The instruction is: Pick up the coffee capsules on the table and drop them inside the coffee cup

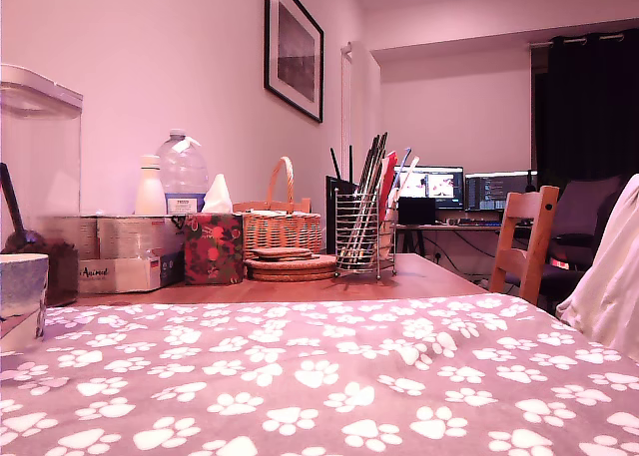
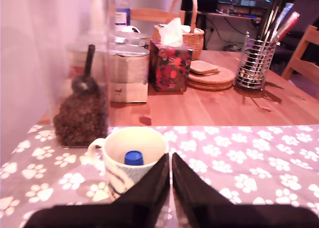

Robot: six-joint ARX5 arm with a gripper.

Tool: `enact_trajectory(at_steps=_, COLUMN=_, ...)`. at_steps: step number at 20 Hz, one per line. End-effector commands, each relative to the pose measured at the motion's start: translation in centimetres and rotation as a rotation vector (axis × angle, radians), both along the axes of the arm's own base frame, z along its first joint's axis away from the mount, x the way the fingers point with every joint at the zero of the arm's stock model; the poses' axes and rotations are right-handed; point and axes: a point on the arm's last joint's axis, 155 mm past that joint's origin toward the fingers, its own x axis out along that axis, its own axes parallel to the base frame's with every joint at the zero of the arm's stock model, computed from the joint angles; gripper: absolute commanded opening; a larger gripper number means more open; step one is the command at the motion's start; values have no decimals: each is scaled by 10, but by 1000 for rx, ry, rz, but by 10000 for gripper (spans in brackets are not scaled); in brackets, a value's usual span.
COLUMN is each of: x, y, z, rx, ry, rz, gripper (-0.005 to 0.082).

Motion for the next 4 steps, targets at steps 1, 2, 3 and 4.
enact_trajectory(at_steps=1, x=-2, y=1, z=-13, rx=-1, ry=23, rz=6, gripper=-19)
enact_trajectory(at_steps=2, x=-3, y=1, z=-14, rx=-1, ry=23, rz=6, gripper=-19)
enact_trajectory(at_steps=3, x=-5, y=1, z=-13, rx=-1, ry=21, rz=7, gripper=-19)
enact_trajectory(at_steps=4, x=-4, y=3, z=-15, rx=0, ry=27, rz=15, gripper=-19)
